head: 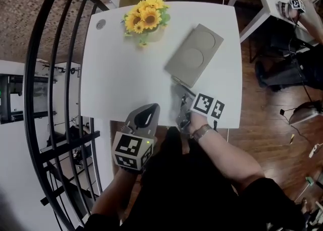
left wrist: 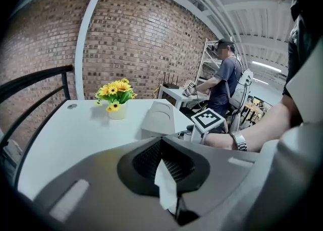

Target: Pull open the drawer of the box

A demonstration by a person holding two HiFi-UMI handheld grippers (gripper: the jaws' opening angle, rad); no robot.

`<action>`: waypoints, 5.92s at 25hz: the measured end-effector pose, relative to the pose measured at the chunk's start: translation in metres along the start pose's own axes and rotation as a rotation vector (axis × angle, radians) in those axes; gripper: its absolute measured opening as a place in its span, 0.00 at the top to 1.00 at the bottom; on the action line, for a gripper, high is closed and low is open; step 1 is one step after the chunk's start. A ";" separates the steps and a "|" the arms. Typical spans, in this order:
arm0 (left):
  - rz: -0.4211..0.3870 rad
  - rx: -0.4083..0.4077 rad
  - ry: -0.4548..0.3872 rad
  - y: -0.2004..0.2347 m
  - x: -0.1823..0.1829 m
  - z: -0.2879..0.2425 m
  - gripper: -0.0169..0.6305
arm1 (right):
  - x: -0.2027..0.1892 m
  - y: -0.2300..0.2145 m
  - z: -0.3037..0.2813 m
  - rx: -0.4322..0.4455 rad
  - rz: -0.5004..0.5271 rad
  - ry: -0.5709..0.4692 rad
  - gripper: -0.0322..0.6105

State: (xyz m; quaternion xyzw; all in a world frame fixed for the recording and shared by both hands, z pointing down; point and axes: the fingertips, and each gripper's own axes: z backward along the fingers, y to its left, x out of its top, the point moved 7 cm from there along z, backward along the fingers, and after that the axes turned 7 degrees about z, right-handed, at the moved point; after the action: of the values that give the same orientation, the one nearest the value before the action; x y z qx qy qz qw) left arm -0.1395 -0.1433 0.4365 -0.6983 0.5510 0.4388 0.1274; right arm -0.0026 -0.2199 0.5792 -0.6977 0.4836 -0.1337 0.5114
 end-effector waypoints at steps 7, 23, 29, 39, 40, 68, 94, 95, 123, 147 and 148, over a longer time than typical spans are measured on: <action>0.000 -0.003 0.011 0.007 -0.001 -0.004 0.95 | 0.006 -0.006 -0.008 -0.031 -0.030 -0.033 0.84; 0.018 0.030 -0.016 0.004 -0.007 0.009 0.95 | -0.038 0.009 -0.002 0.015 -0.017 0.056 0.90; 0.037 0.063 -0.039 0.004 -0.013 0.022 0.95 | -0.059 0.013 0.001 0.028 -0.008 0.103 0.90; 0.055 0.128 -0.065 -0.008 -0.028 0.041 0.95 | -0.074 0.014 0.003 0.062 -0.007 0.113 0.91; 0.056 0.138 -0.069 -0.010 -0.028 0.043 0.95 | -0.074 0.014 0.003 0.066 -0.008 0.114 0.91; -0.054 -0.058 -0.046 0.025 -0.059 0.103 0.95 | -0.171 0.042 0.012 0.016 0.001 -0.005 0.91; -0.095 -0.078 -0.105 0.028 -0.061 0.143 0.95 | -0.186 0.046 0.029 -0.015 -0.018 -0.031 0.76; -0.096 -0.081 -0.109 0.028 -0.060 0.143 0.95 | -0.186 0.047 0.031 -0.014 -0.012 -0.030 0.76; -0.126 -0.166 -0.222 -0.038 -0.032 0.139 0.95 | -0.102 0.158 0.190 -0.057 0.825 -0.166 0.96; -0.109 -0.082 -0.268 -0.108 -0.046 0.135 0.95 | -0.099 0.178 0.253 0.011 1.275 -0.164 0.96; -0.110 -0.081 -0.268 -0.109 -0.046 0.135 0.95 | -0.100 0.178 0.254 0.014 1.276 -0.164 0.96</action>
State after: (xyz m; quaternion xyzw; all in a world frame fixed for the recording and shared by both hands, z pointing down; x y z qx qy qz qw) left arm -0.1072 0.0155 0.3588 -0.6673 0.4718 0.5422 0.1954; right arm 0.0249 0.0075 0.3478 -0.2775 0.7620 0.2475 0.5302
